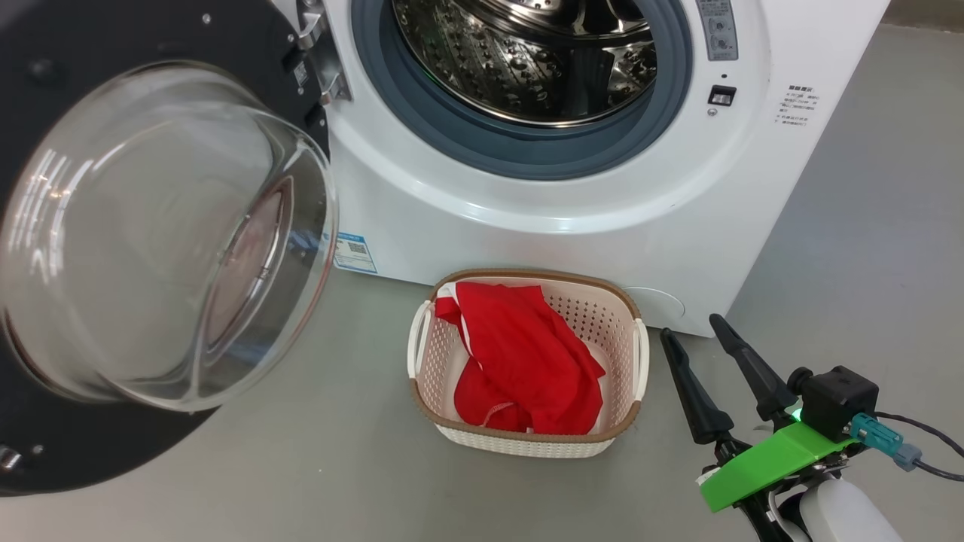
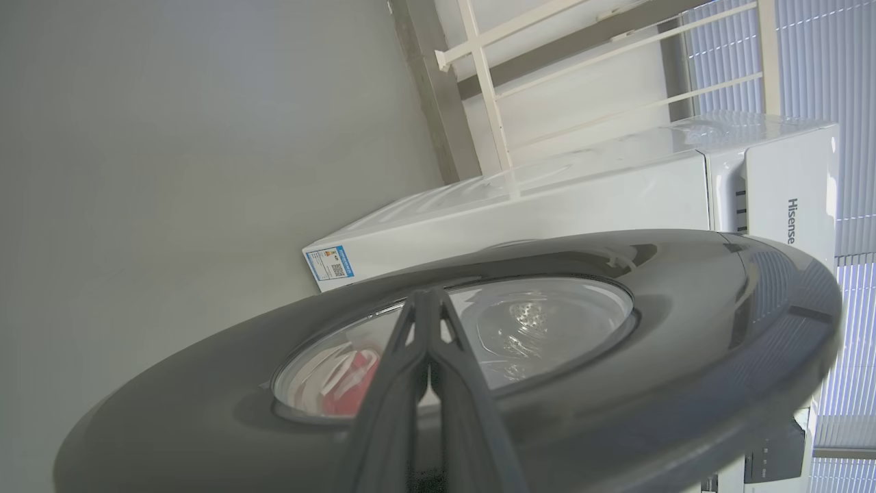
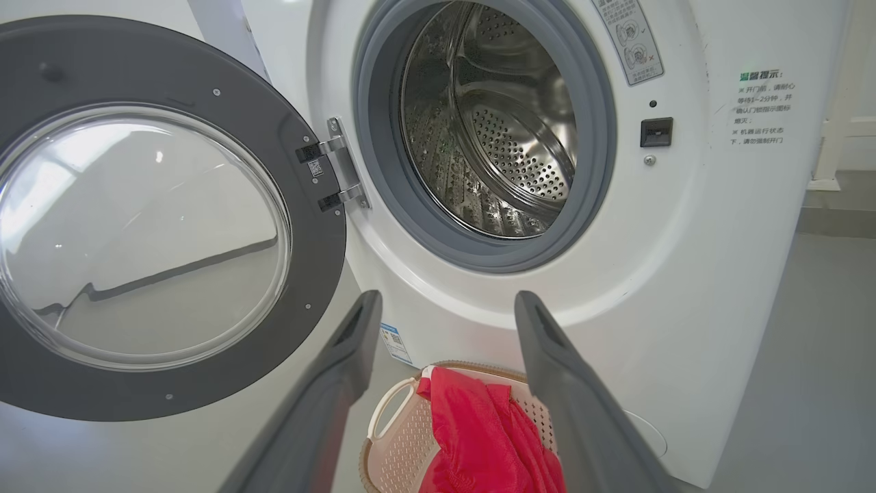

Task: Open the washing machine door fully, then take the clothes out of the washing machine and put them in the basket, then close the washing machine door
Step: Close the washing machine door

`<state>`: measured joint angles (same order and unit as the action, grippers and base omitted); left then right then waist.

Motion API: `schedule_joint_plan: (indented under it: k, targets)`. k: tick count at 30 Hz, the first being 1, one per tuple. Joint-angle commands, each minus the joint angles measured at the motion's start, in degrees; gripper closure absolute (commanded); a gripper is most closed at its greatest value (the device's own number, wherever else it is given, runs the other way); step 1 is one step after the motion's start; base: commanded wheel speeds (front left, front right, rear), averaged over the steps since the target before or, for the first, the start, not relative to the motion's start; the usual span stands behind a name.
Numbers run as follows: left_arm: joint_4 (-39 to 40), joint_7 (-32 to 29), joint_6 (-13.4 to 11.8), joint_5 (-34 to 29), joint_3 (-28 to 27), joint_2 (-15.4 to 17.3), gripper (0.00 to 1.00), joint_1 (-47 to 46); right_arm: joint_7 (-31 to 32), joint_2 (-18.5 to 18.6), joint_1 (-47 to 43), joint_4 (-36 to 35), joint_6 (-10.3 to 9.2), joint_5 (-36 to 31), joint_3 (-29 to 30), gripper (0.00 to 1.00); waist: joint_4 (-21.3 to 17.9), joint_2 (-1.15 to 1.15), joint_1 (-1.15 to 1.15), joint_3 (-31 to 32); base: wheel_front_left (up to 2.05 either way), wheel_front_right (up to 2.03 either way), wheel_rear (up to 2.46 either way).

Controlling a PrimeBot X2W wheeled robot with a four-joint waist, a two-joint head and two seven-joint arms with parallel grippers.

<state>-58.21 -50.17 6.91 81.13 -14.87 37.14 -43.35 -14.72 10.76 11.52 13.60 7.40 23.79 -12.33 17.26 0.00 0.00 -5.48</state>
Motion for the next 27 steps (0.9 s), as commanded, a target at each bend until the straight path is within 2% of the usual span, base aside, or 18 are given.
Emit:
schedule_joint_plan:
  k: [1, 9, 14, 19, 27]
  targets:
    - [2.22, -2.11, 0.58, 0.62, -0.4, 1.89, 1.0, 0.86, -0.28, -0.21, -0.24, -1.51, 0.09, -0.18, -1.14, 0.0, 0.19, 0.0, 0.0, 0.16, 0.0, 0.0, 0.0]
    - [6.72, -9.42, 0.48, 2.68, 0.3, 0.55, 1.0, 2.73, -0.28, -0.3, -0.58, -1.41, 0.09, 0.03, -1.11, 0.0, 0.62, 0.0, 0.0, 0.87, 0.0, 0.0, 0.0]
    - [11.4, -13.38, -0.5, 4.27, 0.49, -0.85, 1.0, 4.49, -0.28, -0.46, -0.79, -1.4, 0.09, 0.12, -1.08, 0.0, 0.8, 0.0, 0.0, 1.02, 0.0, 0.0, 0.0]
    - [16.31, -15.39, -2.0, 5.5, 0.54, -2.61, 1.0, 6.45, -0.28, -0.6, -0.76, -1.33, 0.09, 0.31, -1.13, 0.0, 0.89, 0.0, 0.0, 1.08, 0.0, 0.0, 0.0]
    - [26.48, -16.84, -6.15, 6.76, -0.4, -3.99, 1.0, 11.46, -0.28, -0.76, -0.83, -1.32, 0.09, 0.49, -0.96, 0.0, 0.85, 0.0, 0.0, 1.21, 0.0, 0.0, 0.0]
